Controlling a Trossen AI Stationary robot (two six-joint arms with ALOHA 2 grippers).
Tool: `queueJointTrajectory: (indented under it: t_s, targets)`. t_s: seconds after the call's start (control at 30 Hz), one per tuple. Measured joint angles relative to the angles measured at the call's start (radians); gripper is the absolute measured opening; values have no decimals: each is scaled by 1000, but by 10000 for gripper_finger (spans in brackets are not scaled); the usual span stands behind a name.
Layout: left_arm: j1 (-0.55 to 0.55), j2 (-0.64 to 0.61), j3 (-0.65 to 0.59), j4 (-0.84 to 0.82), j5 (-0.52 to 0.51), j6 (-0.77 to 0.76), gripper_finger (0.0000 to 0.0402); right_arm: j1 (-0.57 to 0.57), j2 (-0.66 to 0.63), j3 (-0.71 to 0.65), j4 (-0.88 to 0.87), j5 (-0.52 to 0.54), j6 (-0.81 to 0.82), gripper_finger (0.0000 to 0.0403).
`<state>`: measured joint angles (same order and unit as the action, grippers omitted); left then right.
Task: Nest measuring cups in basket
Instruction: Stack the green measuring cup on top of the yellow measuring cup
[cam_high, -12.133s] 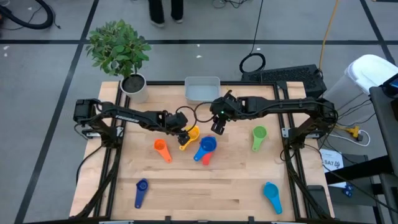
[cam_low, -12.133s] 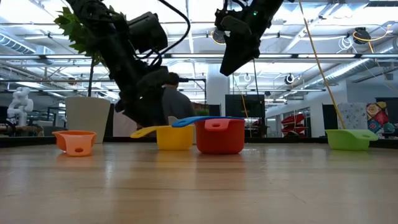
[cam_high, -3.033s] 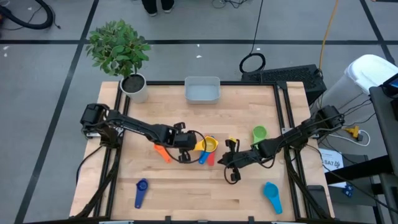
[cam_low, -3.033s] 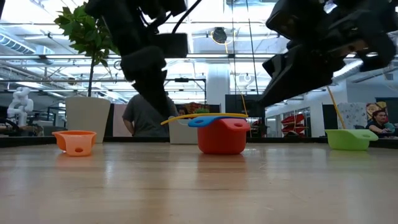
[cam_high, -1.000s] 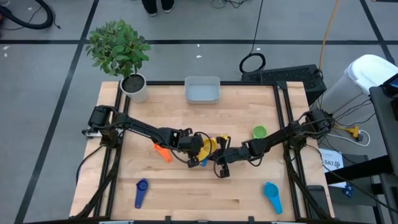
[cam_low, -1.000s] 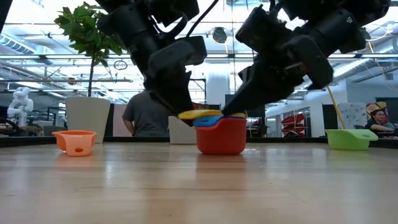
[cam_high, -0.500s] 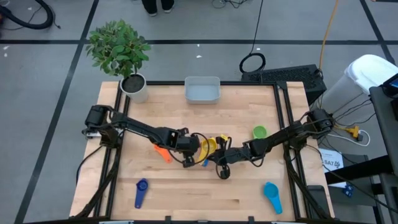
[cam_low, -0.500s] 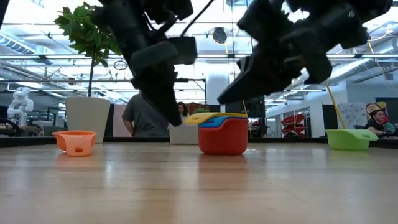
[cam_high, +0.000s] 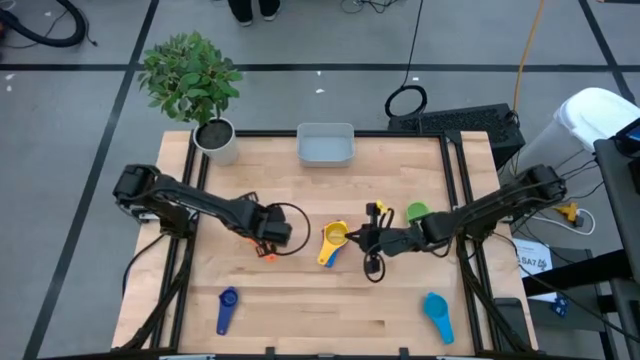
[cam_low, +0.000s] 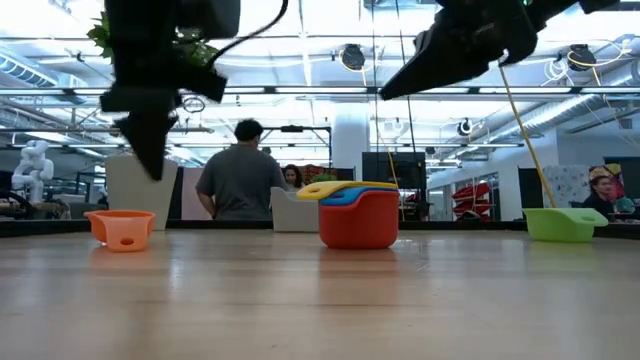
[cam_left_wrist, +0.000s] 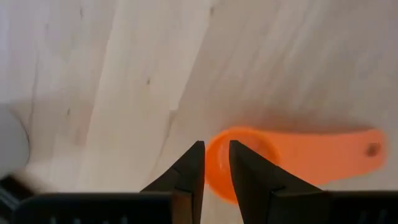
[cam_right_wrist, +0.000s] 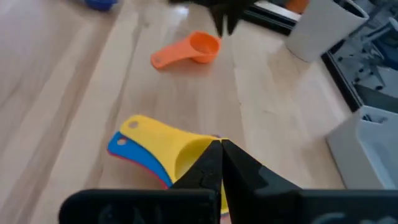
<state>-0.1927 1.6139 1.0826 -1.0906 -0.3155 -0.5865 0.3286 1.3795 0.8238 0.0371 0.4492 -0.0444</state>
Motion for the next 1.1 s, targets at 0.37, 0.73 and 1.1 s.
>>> queueJointTrajectory:
  t_s: [0.37, 0.73, 1.1]
  targets:
    - [-82, 1, -110, -8, 28, -69, 117, 1, -185, -1, -435, 79, 214, 133]
    - [-129, -7, -111, -9, 24, -123, 222, -9, -275, -1, -836, 162, 561, 161]
    - [-75, -94, -110, -4, 15, -234, 230, -89, -384, -11, -1204, 126, 1085, 162]
